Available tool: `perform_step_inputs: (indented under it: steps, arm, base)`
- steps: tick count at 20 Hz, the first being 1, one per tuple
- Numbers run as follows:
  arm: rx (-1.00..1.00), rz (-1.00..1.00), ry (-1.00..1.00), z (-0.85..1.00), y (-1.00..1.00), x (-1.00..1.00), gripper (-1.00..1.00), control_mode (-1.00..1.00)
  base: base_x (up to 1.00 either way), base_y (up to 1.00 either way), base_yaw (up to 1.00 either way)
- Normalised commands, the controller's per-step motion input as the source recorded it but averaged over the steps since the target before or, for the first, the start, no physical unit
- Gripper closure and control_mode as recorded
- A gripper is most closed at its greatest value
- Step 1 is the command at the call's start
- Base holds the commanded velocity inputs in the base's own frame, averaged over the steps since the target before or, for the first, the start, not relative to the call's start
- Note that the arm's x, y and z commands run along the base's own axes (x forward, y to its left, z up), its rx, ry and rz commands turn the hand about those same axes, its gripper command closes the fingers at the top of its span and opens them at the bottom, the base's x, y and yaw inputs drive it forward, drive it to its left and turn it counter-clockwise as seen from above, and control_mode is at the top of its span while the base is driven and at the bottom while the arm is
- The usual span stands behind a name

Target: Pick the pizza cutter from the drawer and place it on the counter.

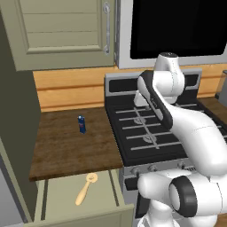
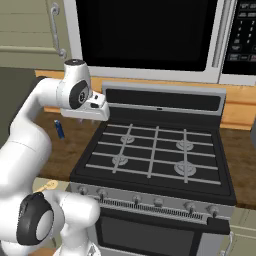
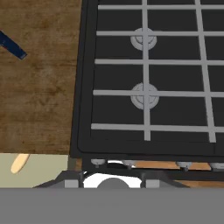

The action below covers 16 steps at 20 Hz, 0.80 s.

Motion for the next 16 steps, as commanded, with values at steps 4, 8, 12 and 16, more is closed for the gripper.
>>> perform_step_inputs:
  steps: [4, 8, 12, 16]
  arm:
    - [0.00, 0.00, -0.05, -0.24, 0.11, -0.18, -1.00, -1.00]
    - [0.00, 0.00, -0.12, -0.44, 0.34, -0.25, -1.00, -1.00]
    - [0.00, 0.00, -0.03, -0.24, 0.46, -0.20, -1.00, -1.00]
    - [0.00, 0.00, 0.00, -0.17, 0.49, -0.28, -1.00, -1.00]
  base:
    - [0.00, 0.00, 0.00]
    - [0.00, 0.00, 0.00]
    - [0.00, 0.00, 0.00]
    - [0.00, 0.00, 0.00]
